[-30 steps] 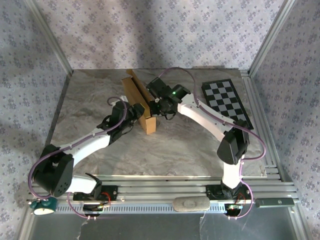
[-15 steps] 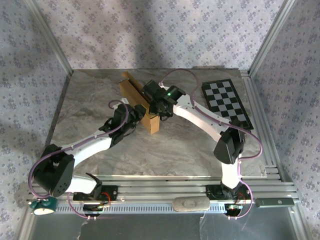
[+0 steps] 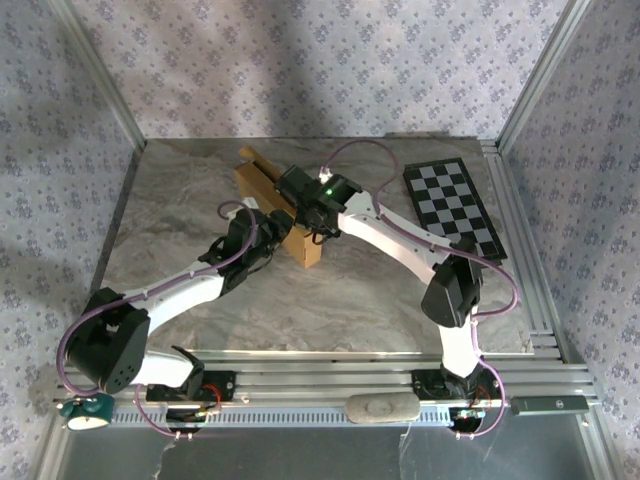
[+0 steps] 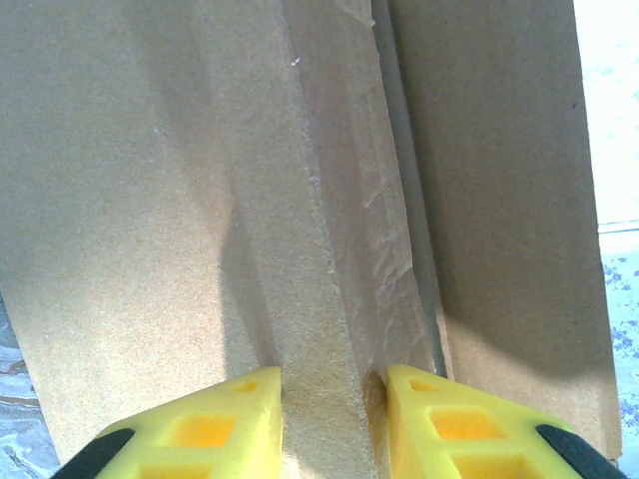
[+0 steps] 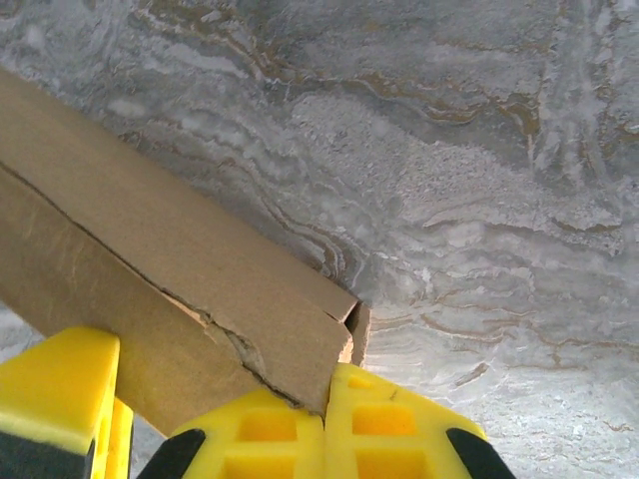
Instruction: Fold the paper box
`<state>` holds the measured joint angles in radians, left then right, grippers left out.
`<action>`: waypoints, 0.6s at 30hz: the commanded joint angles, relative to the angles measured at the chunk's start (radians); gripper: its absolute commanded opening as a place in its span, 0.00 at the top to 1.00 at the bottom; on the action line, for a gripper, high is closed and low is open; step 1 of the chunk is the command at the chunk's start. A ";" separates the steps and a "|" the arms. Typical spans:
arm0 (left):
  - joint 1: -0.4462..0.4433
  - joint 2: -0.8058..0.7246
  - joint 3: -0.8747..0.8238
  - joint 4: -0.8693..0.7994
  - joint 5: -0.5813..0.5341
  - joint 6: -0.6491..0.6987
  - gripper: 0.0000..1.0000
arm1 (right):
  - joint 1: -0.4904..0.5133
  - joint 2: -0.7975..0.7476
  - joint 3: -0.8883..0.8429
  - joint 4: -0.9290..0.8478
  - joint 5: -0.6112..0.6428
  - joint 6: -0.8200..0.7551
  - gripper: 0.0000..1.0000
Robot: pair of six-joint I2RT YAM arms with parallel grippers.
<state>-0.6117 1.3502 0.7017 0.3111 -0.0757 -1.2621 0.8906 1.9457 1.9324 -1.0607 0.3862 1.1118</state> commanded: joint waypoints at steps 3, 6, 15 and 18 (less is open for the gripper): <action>-0.010 0.001 0.008 -0.029 0.124 0.015 0.72 | 0.020 0.044 0.046 0.004 0.043 0.052 1.00; -0.009 -0.006 0.006 -0.032 0.137 0.017 0.72 | 0.027 0.075 0.087 -0.026 0.061 0.058 1.00; -0.005 -0.013 -0.008 -0.026 0.143 0.012 0.72 | 0.047 0.119 0.114 -0.060 0.130 0.066 1.00; -0.006 -0.011 -0.011 -0.025 0.150 0.012 0.72 | 0.050 0.127 0.112 -0.048 0.139 0.068 1.00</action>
<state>-0.6022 1.3499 0.7021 0.3103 -0.0223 -1.2583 0.9257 2.0285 2.0243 -1.1408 0.5224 1.1553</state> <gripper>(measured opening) 0.282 0.040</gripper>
